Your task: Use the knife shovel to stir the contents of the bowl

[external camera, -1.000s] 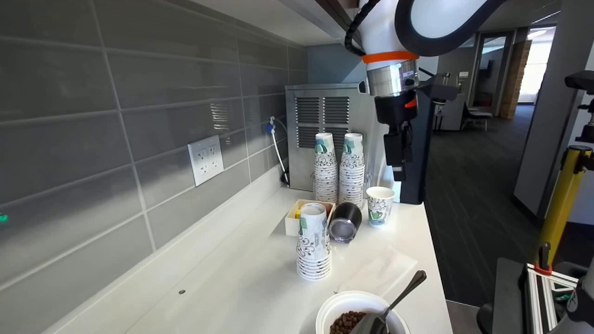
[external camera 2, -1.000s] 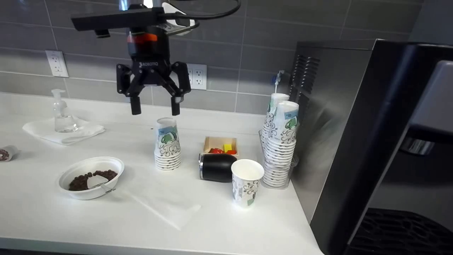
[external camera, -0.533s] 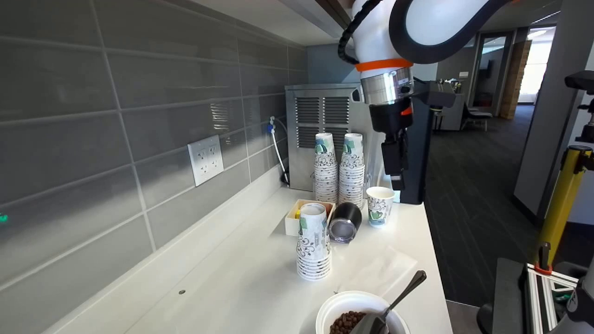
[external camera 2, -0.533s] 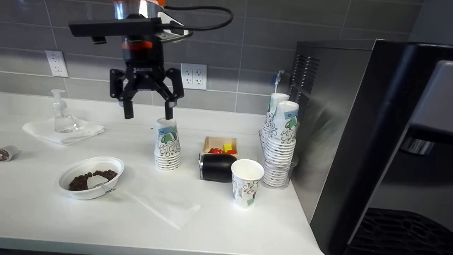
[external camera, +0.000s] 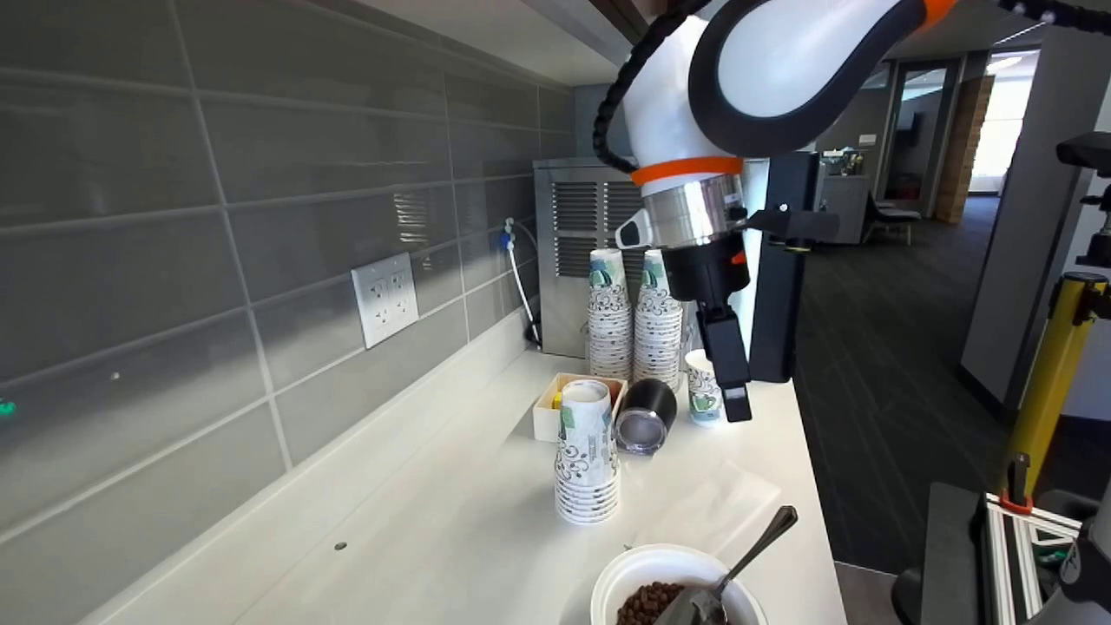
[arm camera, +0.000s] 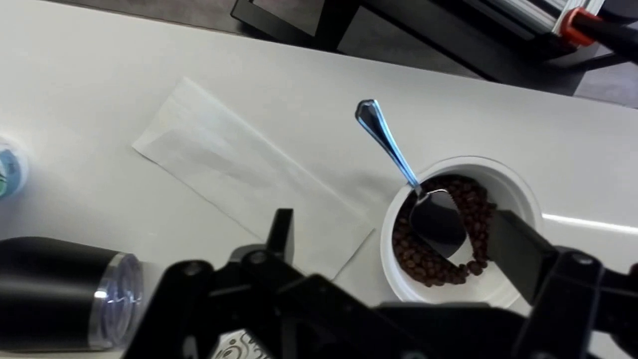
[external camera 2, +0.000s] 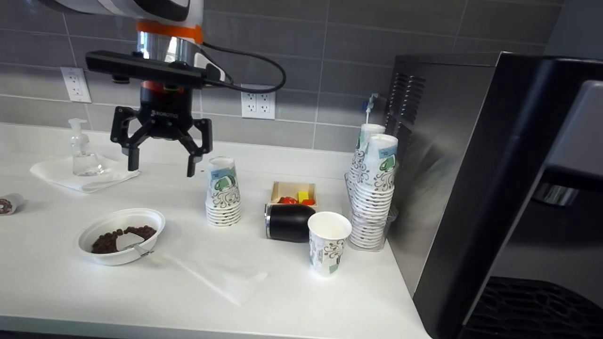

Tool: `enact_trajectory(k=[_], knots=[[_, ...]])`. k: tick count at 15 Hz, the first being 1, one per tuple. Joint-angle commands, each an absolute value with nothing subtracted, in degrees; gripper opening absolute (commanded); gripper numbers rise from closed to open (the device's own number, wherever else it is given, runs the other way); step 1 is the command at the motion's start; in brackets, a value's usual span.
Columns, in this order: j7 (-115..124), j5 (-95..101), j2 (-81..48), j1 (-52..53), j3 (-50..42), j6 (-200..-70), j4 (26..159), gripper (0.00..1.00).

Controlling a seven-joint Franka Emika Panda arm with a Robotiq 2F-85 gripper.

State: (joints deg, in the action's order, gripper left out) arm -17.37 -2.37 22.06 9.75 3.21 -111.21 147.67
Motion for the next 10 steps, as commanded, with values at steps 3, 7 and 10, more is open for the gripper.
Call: enact_trajectory(k=[3,7,10], knots=[[-23.21,-8.01,15.25,10.75,2.32,-113.50,148.92,1.00],[-24.18,-9.36,10.08,9.90,2.41,-115.00,149.60,1.00],[-25.49,-10.88,6.72,9.34,2.49,-116.85,149.83,1.00]])
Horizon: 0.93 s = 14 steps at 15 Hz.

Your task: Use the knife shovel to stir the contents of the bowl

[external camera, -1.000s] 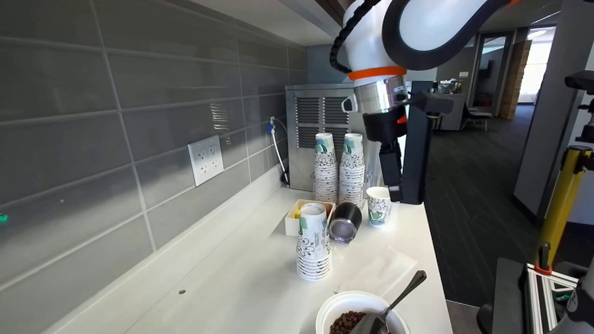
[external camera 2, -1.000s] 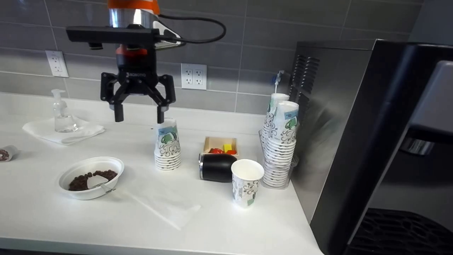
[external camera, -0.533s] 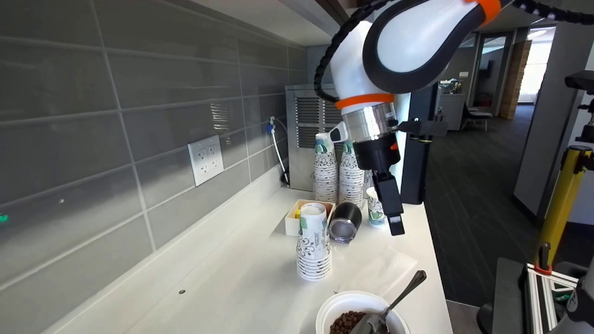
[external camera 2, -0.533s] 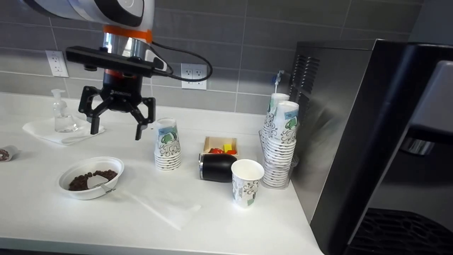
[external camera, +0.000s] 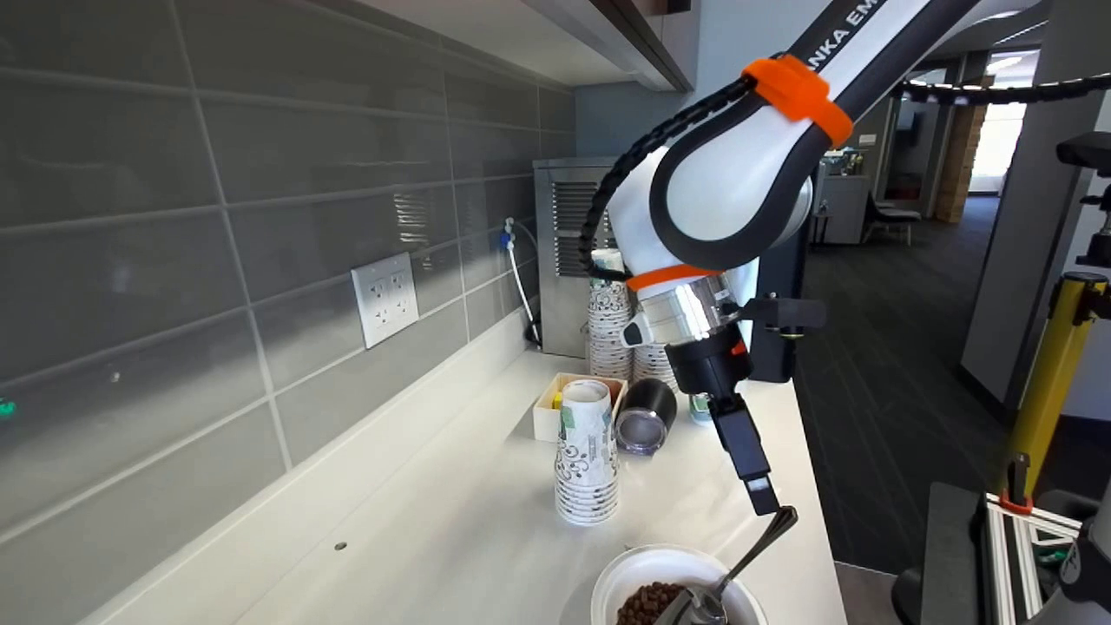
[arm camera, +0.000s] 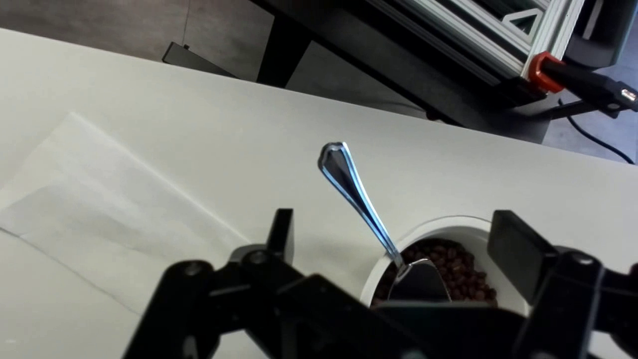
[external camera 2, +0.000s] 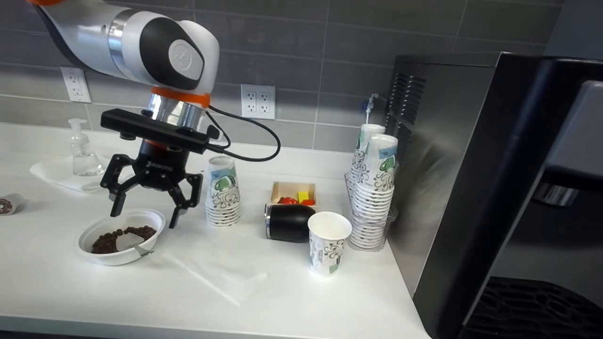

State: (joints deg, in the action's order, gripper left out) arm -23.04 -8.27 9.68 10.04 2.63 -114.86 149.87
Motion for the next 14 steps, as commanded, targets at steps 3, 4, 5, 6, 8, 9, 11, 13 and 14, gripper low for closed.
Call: enact_trajectory(k=[3,4,5,6,8,9,11,13,14], knots=[[-25.96,-11.95,4.11,8.76,2.92,-117.98,149.78,1.00],[-25.90,-12.15,3.37,8.62,3.07,-118.51,149.80,1.00],[-25.86,-12.28,2.70,8.47,3.19,-118.84,149.75,1.00],[-26.04,-12.55,2.01,8.34,3.29,-119.12,149.66,1.00],[-26.53,-13.26,0.63,8.17,3.45,-119.10,149.49,1.00],[-26.83,-13.60,0.02,8.04,3.54,-119.03,149.45,1.00],[-27.41,-14.36,-0.94,7.70,3.71,-118.81,149.50,1.00],[-28.16,-14.88,-1.71,7.32,3.81,-118.34,149.46,1.00],[-28.35,-14.98,-2.16,7.09,3.86,-117.66,149.35,1.00]])
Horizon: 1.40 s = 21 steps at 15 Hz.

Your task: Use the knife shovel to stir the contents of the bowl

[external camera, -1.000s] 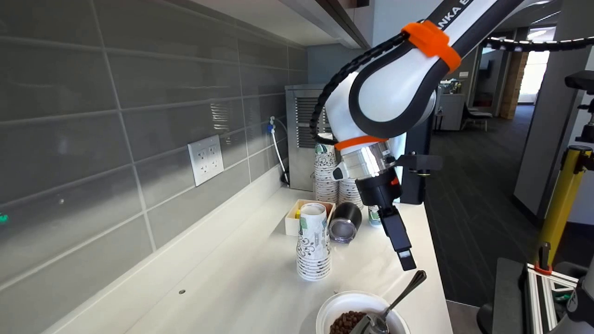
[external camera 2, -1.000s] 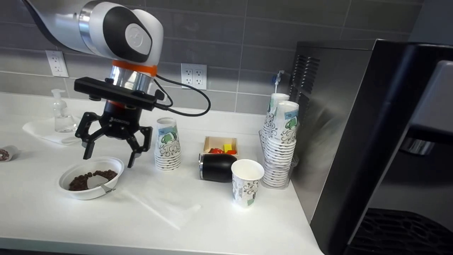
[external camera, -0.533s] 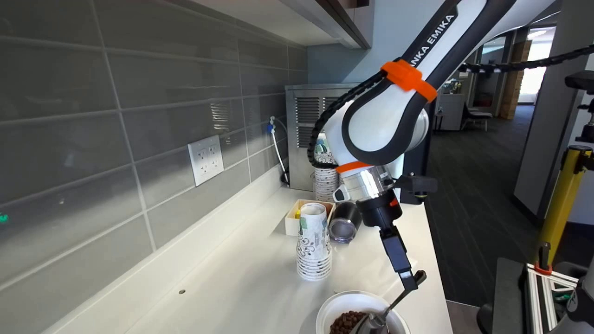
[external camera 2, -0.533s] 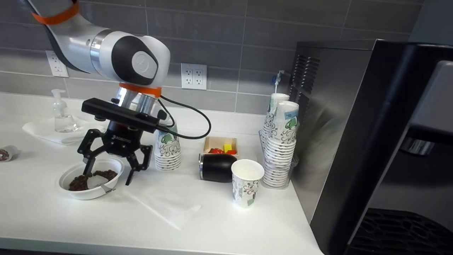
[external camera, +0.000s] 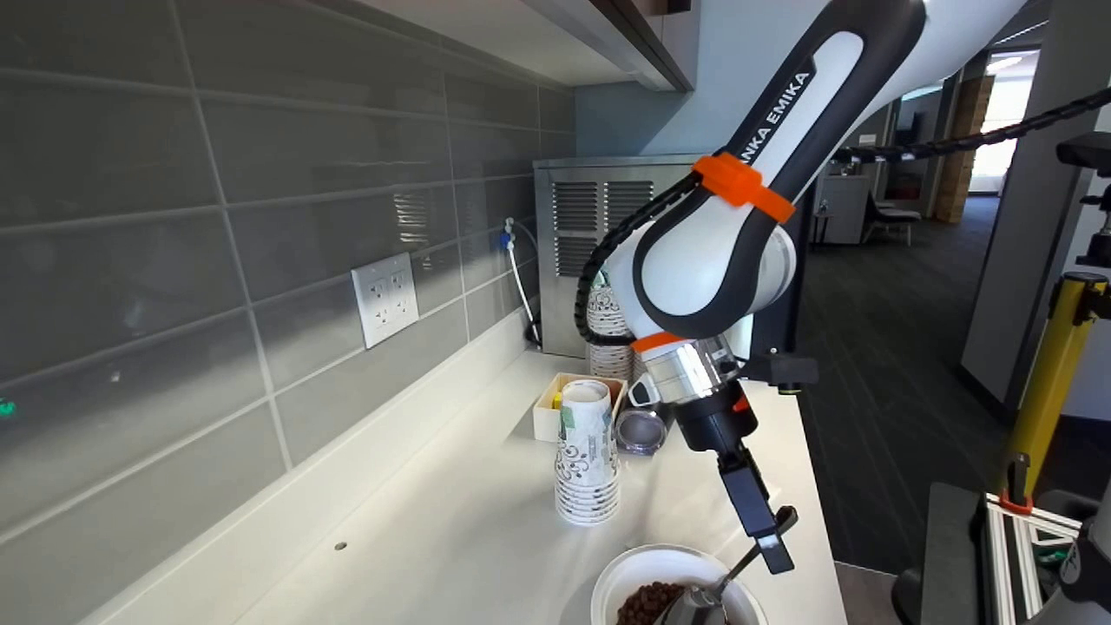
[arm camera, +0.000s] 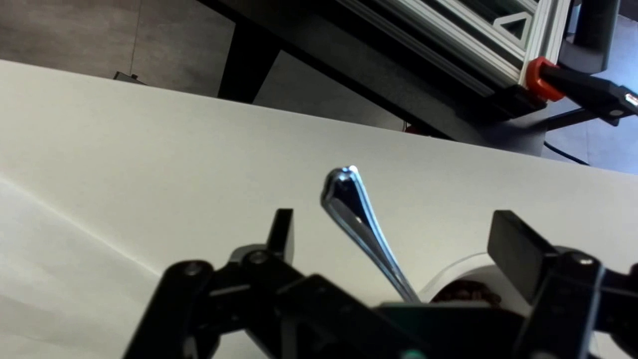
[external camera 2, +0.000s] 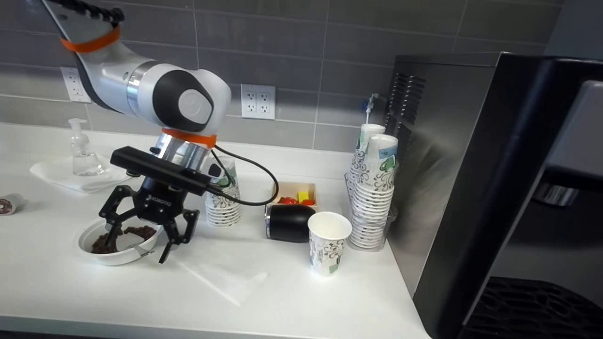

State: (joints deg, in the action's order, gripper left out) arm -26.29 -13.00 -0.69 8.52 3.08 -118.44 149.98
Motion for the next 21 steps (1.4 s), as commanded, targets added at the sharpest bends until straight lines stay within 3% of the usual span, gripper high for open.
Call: enact_trajectory(k=[1,3,4,6,15,21], knots=[[-28.58,-15.10,-2.52,6.87,3.95,-117.49,149.35,1.00],[-28.81,-15.10,-2.84,6.43,4.06,-117.26,149.52,0.99],[-28.88,-15.10,-2.85,6.22,4.11,-117.30,149.60,0.75],[-28.94,-15.05,-2.93,5.91,4.23,-117.30,149.62,0.71],[-28.41,-14.54,-2.81,5.85,5.34,-116.98,148.70,0.01],[-28.01,-13.67,-2.01,5.95,5.73,-116.24,148.38,0.01]])
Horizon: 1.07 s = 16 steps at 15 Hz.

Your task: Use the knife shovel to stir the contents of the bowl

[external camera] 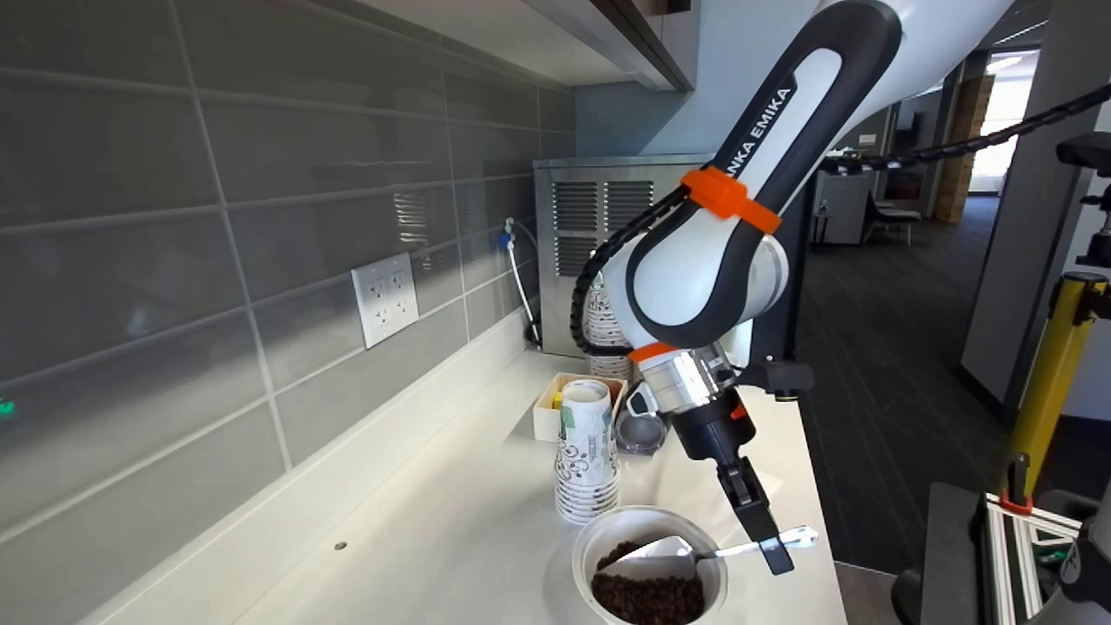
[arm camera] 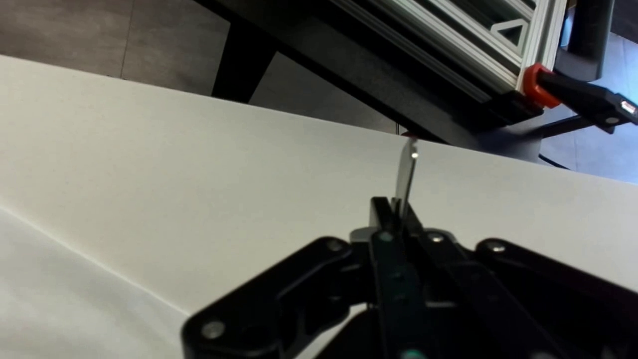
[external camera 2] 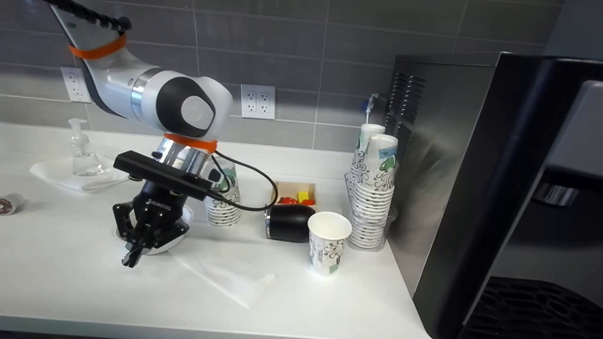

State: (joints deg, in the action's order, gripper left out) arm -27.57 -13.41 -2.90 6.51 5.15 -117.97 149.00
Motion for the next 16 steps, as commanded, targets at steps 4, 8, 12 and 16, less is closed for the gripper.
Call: enact_trajectory(k=[4,8,12,16], knots=[[-26.49,-11.04,-0.32,6.46,6.24,-113.53,147.70,0.01],[-19.93,-3.79,1.51,7.46,7.30,-106.32,145.15,0.01],[-12.76,2.73,1.63,8.45,8.85,-99.33,141.67,0.01],[-9.92,5.97,-0.33,9.91,10.49,-94.99,138.51,0.01]])
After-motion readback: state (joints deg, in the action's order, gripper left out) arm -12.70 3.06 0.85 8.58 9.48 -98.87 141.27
